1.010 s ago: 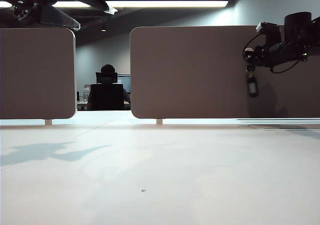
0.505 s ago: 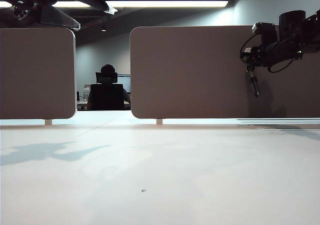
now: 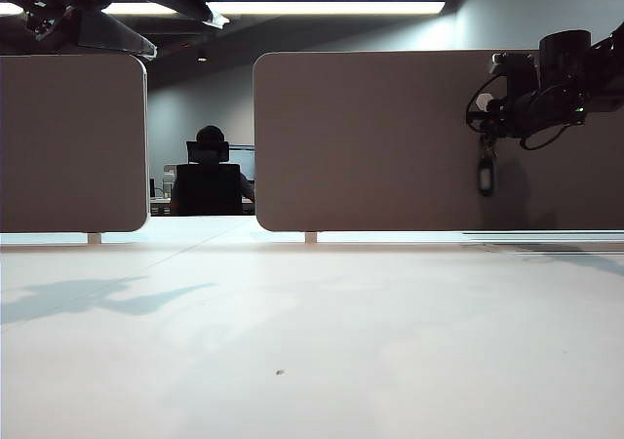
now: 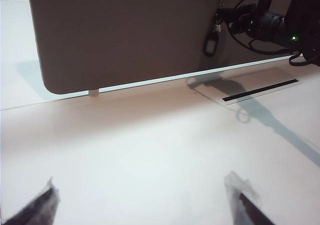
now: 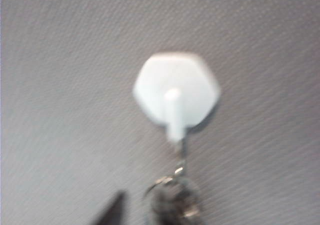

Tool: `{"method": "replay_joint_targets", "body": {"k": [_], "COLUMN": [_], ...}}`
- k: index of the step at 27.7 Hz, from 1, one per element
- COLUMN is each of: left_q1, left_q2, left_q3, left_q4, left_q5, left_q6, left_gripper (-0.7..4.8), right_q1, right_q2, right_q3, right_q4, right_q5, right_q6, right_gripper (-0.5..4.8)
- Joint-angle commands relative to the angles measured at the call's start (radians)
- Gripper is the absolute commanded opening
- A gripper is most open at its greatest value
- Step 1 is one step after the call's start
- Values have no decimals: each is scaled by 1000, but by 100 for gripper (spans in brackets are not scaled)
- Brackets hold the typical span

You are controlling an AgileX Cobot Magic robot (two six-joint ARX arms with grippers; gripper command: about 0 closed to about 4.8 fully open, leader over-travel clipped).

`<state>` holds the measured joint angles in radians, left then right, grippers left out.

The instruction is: Hang the bunch of keys on the hook.

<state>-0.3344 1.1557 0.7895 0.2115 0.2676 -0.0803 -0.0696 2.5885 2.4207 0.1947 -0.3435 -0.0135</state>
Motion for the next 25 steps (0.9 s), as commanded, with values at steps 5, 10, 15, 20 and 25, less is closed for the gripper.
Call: {"method": "replay_joint_targets", "body": {"k": [5,10,15,20,25], "left_q1": [-2,-2,-2,-1,-1], "left_q2": [-3,-2,-5,-6,-32], "left_q3": [6,6,7,8,10], "left_q4": [6,6,-1,15,15], "left_q5": [-2,-1,57,144,216], "left_q6": [1,0,-16,-81,-150], "left_gripper": [479,479,479,479,479], "right_q1": [6,7,4,2,0], "right_q2": [-1,-37,-92,-159,-201], "right_q3": [2,2,2,2,2], "right_q4": [7,-84,-245,-420,-555], "right_q5": [-26,-29,-25,-23,2], "right_q6": [2,-13,-84,-146,-181], "right_gripper": [286,317,328,328,314]}}
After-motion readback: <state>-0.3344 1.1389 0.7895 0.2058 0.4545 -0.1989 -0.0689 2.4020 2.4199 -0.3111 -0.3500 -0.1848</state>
